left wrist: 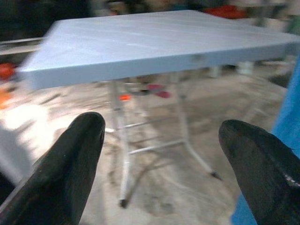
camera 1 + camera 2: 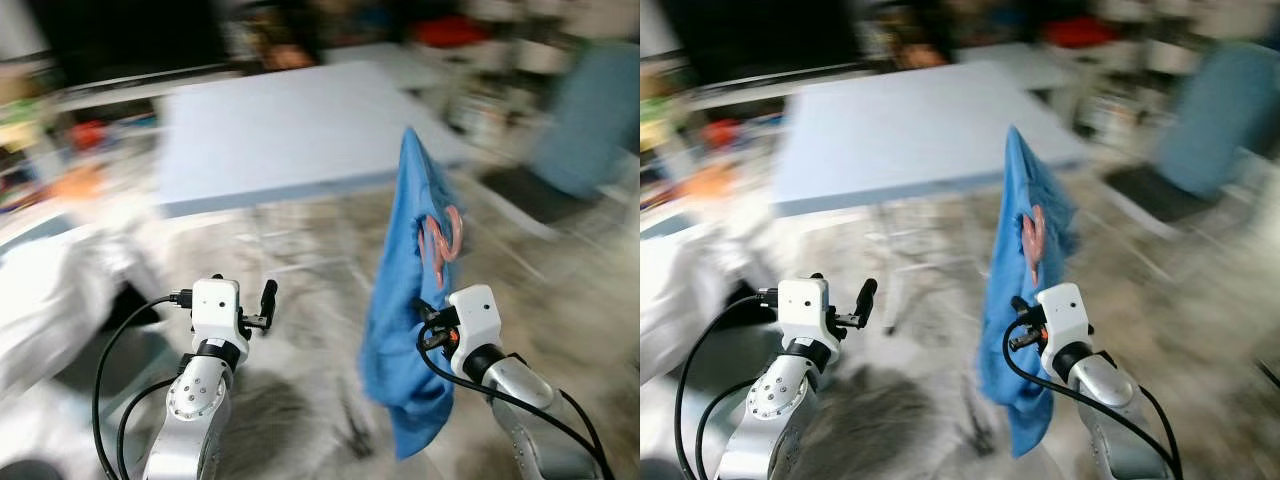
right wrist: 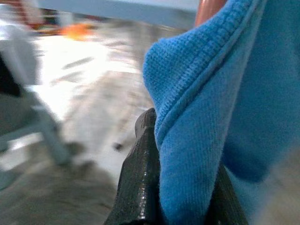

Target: Hang hanger

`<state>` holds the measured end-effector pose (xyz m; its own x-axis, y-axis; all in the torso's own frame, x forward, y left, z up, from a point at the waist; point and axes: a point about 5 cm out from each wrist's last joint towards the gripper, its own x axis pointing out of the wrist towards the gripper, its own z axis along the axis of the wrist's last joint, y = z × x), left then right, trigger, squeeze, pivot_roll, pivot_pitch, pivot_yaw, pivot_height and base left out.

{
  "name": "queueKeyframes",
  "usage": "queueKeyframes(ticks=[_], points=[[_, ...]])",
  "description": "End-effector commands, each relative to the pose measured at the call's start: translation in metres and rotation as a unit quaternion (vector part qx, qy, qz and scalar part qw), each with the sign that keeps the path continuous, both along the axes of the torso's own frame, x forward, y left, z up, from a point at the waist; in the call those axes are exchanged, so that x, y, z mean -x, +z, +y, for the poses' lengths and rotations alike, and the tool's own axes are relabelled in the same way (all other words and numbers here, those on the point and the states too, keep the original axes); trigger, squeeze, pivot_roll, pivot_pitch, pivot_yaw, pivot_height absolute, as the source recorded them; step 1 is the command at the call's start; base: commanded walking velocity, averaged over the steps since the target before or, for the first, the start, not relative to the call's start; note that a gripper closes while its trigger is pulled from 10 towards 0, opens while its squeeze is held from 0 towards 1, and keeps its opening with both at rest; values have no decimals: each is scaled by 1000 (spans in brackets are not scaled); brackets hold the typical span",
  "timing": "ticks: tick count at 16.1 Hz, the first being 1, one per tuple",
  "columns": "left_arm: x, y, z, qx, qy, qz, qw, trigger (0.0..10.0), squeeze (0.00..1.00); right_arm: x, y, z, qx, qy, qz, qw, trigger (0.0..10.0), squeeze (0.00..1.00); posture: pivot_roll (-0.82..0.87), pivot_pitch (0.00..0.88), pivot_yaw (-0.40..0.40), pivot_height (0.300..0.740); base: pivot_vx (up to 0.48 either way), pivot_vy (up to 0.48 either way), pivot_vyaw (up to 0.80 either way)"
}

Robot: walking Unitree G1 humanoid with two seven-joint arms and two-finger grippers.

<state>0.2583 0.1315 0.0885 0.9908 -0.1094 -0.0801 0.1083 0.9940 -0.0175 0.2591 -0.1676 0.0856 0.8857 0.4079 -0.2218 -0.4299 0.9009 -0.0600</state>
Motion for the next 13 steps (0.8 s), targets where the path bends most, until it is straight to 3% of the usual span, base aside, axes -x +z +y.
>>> queueKeyframes(ticks=[1, 6, 10, 13], points=[[0, -2, 7, -8, 7, 7, 1000, 10000, 0, 1, 12, 17, -11, 58, -19, 998, 10000, 0, -123, 0, 23, 740, 296, 0, 575], [-2, -4, 4, -12, -7, 16, 1000, 10000, 0, 8, 24, 23, 11, 163, -19, 986, 10000, 0, -123, 0, 23, 740, 0, 0, 83], [-4, -3, 1, -19, -23, 12, 999, 10000, 0, 1, 24, 16, 11, 124, -20, 992, 10000, 0, -122, 0, 24, 740, 0, 0, 0], [-5, -4, 0, -24, -31, 16, 999, 10000, 0, -6, 26, 7, -34, 48, -6, 998, 10000, 0, -125, 0, 26, 740, 0, 0, 0]])
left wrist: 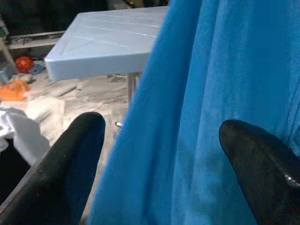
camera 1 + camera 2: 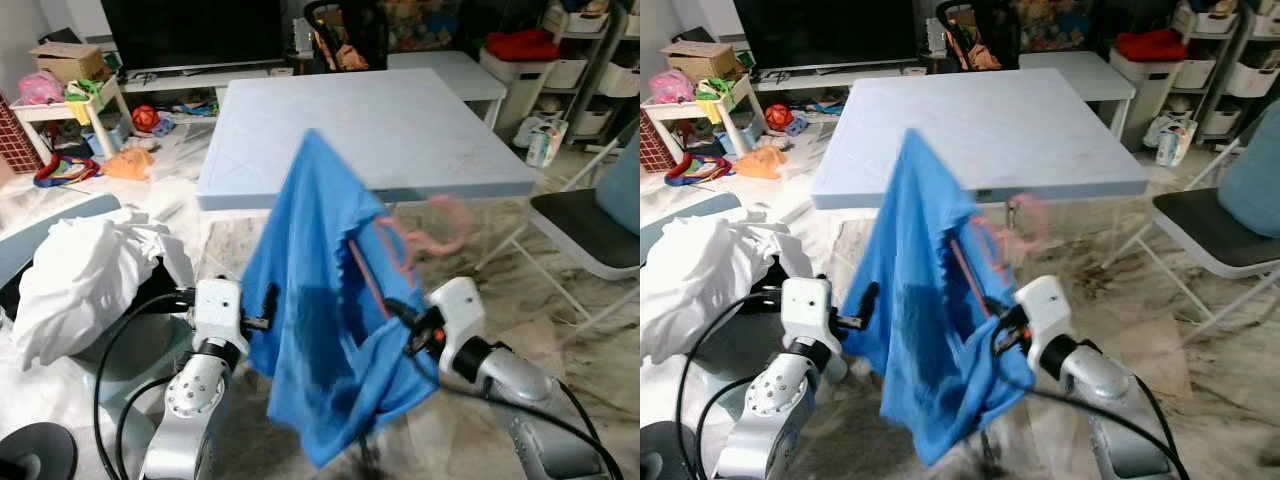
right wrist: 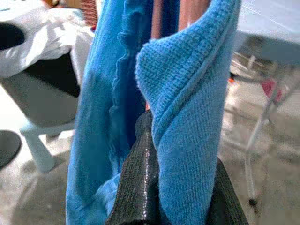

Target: Hang hanger

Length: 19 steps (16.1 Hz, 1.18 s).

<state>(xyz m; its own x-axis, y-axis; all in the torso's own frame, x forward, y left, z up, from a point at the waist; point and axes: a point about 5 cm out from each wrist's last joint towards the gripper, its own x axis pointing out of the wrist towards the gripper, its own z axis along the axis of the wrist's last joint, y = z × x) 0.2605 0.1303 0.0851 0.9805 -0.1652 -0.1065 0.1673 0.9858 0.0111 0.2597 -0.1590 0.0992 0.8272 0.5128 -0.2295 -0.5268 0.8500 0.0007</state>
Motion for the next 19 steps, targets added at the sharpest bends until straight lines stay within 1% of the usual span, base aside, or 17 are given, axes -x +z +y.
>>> queueKeyframes(ticks=[1, 2, 4, 5, 6, 7, 9, 10, 11, 12, 15, 18, 19], points=[[-3, -1, 0, -14, -7, 6, 1000, 10000, 0, -5, 11, -1, -23, -12, -9, 1000, 10000, 0, -127, 0, 27, 740, 0, 0, 0], [-5, -1, -1, -22, -16, 6, 1000, 10000, 0, -4, 12, 0, -28, -10, -3, 1000, 10000, 0, -127, 0, 28, 740, 0, 0, 0], [-9, 0, -3, -41, -27, -2, 999, 10000, 0, -3, 24, 13, -50, 33, 23, 998, 10000, 0, -127, 0, 29, 740, 0, 0, 0], [-11, 1, -4, -41, -29, -3, 999, 10000, 0, -2, 29, 19, -56, 54, 31, 996, 10000, 0, -133, 0, 29, 740, 0, 0, 0], [-16, 2, -8, -34, -38, -5, 999, 10000, 0, 0, 40, 30, -58, 93, 31, 993, 10000, 0, -141, 0, 32, 740, 0, 0, 0], [-23, 5, -15, -29, -50, -12, 998, 10000, 0, -1, 52, 35, -77, 108, 27, 991, 10000, 0, -146, 0, 30, 740, 0, 0, 0], [-30, 8, -25, -38, -69, -23, 997, 10000, 0, 0, 60, 37, -113, 112, 44, 986, 10000, 0, -146, 0, 30, 740, 0, 0, 0], [-34, 10, -31, -52, -79, -34, 995, 10000, 0, 3, 65, 38, -134, 123, 65, 981, 10000, 0, -161, 0, 28, 740, 0, 0, 0], [-38, 11, -35, -55, -84, -42, 994, 10000, 0, 6, 69, 38, -149, 137, 84, 976, 10000, 0, -170, 0, 30, 740, 0, 0, 0], [-42, 12, -39, -50, -80, -47, 994, 10000, 0, 14, 74, 38, -169, 164, 110, 966, 10000, 0, -180, 0, 34, 740, 0, 0, 0], [-50, 13, -41, -51, -60, -58, 995, 10000, 0, 28, 86, 34, -183, 213, 128, 951, 10000, 0, -217, 0, 46, 740, 0, 0, 0], [-56, 9, -50, -42, -60, -59, 996, 10000, 0, 45, 100, 28, -177, 274, 152, 933, 10000, 0, -241, 0, 55, 740, 0, 0, 0], [-57, 8, -51, -29, -57, -54, 996, 10000, 0, 53, 106, 28, -181, 303, 155, 923, 10000, 0, -257, 0, 59, 740, 0, 0, 0]])
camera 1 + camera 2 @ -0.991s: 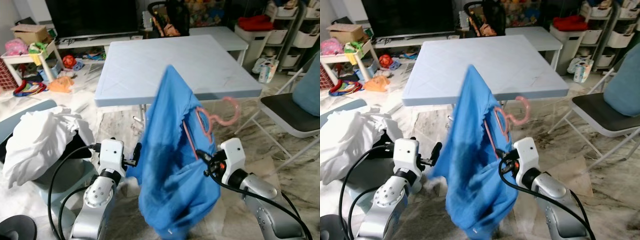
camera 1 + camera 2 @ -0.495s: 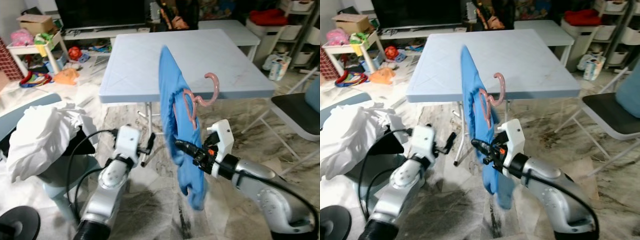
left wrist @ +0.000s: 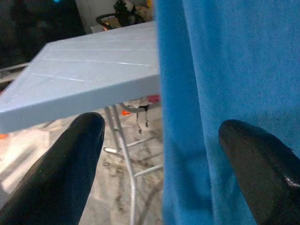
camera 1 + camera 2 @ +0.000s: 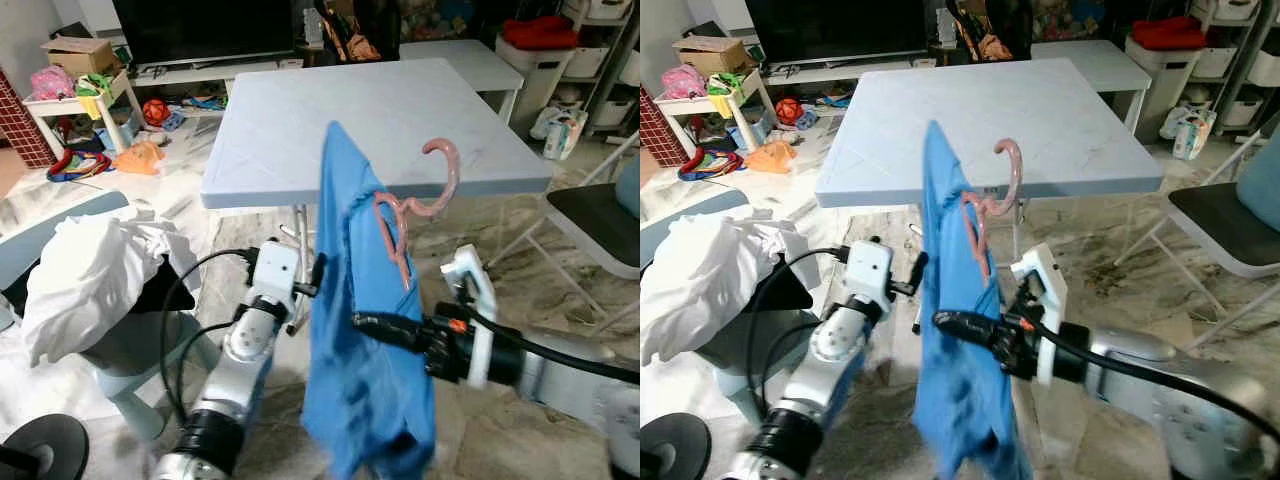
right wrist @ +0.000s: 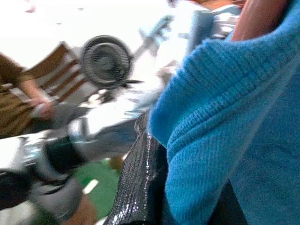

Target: Hang hanger

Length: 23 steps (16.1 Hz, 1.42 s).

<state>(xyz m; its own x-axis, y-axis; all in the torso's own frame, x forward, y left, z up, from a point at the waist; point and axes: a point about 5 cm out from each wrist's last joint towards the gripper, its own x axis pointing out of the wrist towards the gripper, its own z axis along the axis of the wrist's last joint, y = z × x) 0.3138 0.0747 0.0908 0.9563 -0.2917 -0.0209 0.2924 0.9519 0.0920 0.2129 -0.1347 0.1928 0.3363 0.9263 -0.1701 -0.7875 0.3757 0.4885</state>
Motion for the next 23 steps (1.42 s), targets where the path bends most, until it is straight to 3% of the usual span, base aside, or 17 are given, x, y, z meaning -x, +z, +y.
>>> queueKeyframes(ticks=[1, 2, 4, 5, 8, 10, 13, 16, 18, 21, 23], points=[[-4, 2, 4, 3, 11, -3, 1000, 10000, 0, 8, 13, 4, -14, 36, -25, 999, 10000, 0, -257, 0, 59, 740, 0, 0, 0], [-5, 5, 1, 11, 2, -9, 1000, 10000, 0, -1, 7, 1, 11, -14, -36, 999, 10000, 0, -261, 0, 60, 740, 0, 0, 0], [-4, 7, -2, 20, -11, -12, 1000, 10000, 0, -11, 0, -1, 49, -56, -56, 996, 10000, 0, -251, 0, 59, 740, 0, 0, 0], [2, 8, -7, 36, -34, -13, 999, 10000, 0, -23, -8, 0, 62, -102, -56, 991, 10000, 0, -232, 0, 53, 740, 0, 0, 0], [15, 12, -25, 44, -115, -24, 992, 10000, 0, -24, -13, 18, 73, -87, -83, 990, 10000, 0, -220, 0, 45, 740, 0, 0, 0], [15, 11, -29, 41, -118, -22, 992, 10000, 0, -25, -14, 22, 68, -83, -87, 990, 10000, 0, -218, 0, 45, 740, 0, 0, 0], [9, 9, -28, 31, -105, -20, 994, 10000, 0, -7, 6, 30, 11, 10, -81, 997, 10000, 0, -228, 0, 48, 740, 0, 0, 0], [1, 8, -19, 21, -81, -21, 996, 10000, 0, 16, 14, 16, 1, 97, -64, 993, 10000, 0, -247, 0, 56, 740, 0, 0, 0], [-6, 8, -12, 11, -58, -24, 998, 10000, 0, 26, 16, 6, 12, 124, -54, 991, 10000, 0, -256, 0, 59, 740, 0, 0, 0], [-11, 12, -3, 9, -41, -33, 999, 10000, 0, 20, 3, -13, 90, 88, -52, 991, 10000, 0, -259, 0, 63, 740, 0, 0, 0], [-8, 9, 8, 2, -37, -34, 999, 10000, 0, 4, -27, -34, 220, 39, -77, 972, 10000, 0, -246, 0, 60, 740, 0, 0, 0]])
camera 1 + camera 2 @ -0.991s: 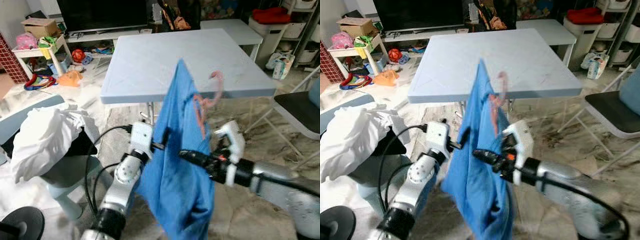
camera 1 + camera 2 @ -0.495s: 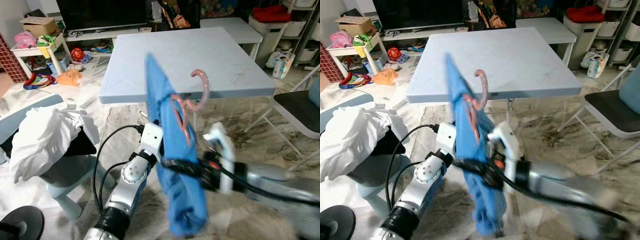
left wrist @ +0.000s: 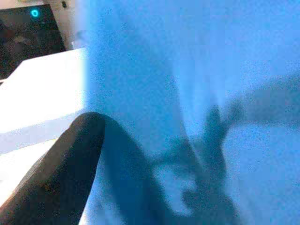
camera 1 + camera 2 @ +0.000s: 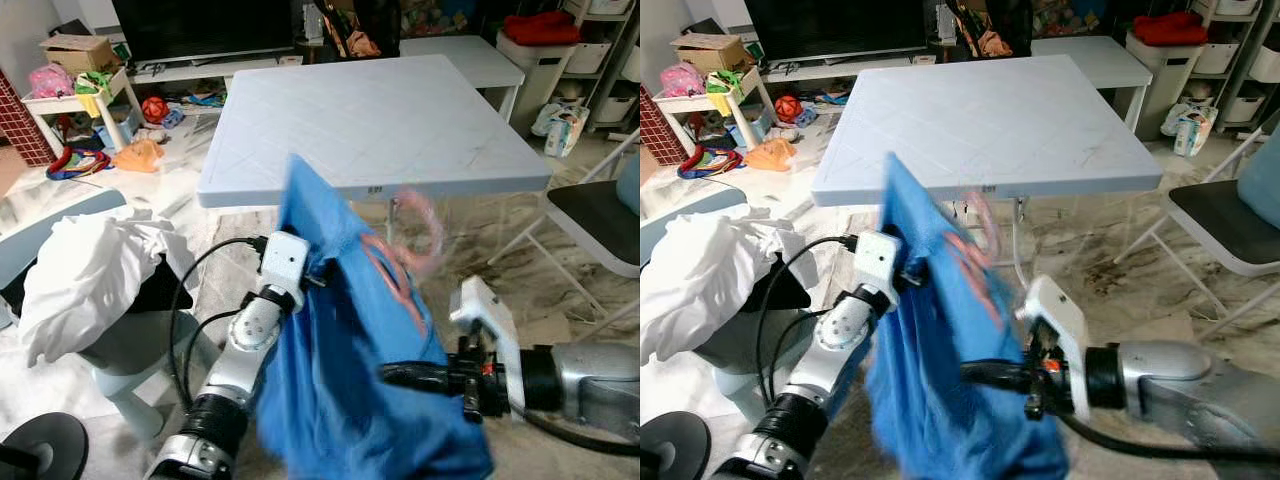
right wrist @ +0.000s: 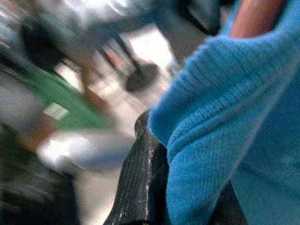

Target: Hang hanger

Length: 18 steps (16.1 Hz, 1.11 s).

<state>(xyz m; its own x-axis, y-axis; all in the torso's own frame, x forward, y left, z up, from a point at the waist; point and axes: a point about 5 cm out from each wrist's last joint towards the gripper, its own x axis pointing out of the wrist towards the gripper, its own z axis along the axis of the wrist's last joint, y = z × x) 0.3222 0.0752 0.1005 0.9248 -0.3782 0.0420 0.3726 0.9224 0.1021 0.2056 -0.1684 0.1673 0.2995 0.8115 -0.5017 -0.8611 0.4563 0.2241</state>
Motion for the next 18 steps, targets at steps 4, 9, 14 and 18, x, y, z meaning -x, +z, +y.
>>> queueKeyframes(ticks=[4, 9, 14, 18], points=[[7, -1, 25, 1, 32, -12, 999, 10000, 0, -13, -17, -18, 90, 1, -61, 994, 10000, 0, -224, 0, 47, 740, 0, 0, 0], [3, 8, 44, 32, 78, -14, 996, 10000, 0, -12, -41, -57, 246, 93, -132, 956, 10000, 0, -225, 0, 47, 740, 0, 0, 0], [-4, 10, 51, 71, 97, 16, 993, 10000, 0, -24, -52, -94, 368, 71, -169, 912, 10000, 0, -237, 0, 57, 740, 0, 0, 0], [6, -13, 22, 20, 35, 72, 997, 10000, 0, -53, -47, -47, 275, -45, -253, 926, 10000, 0, -241, 0, 57, 740, 0, 0, 0]])
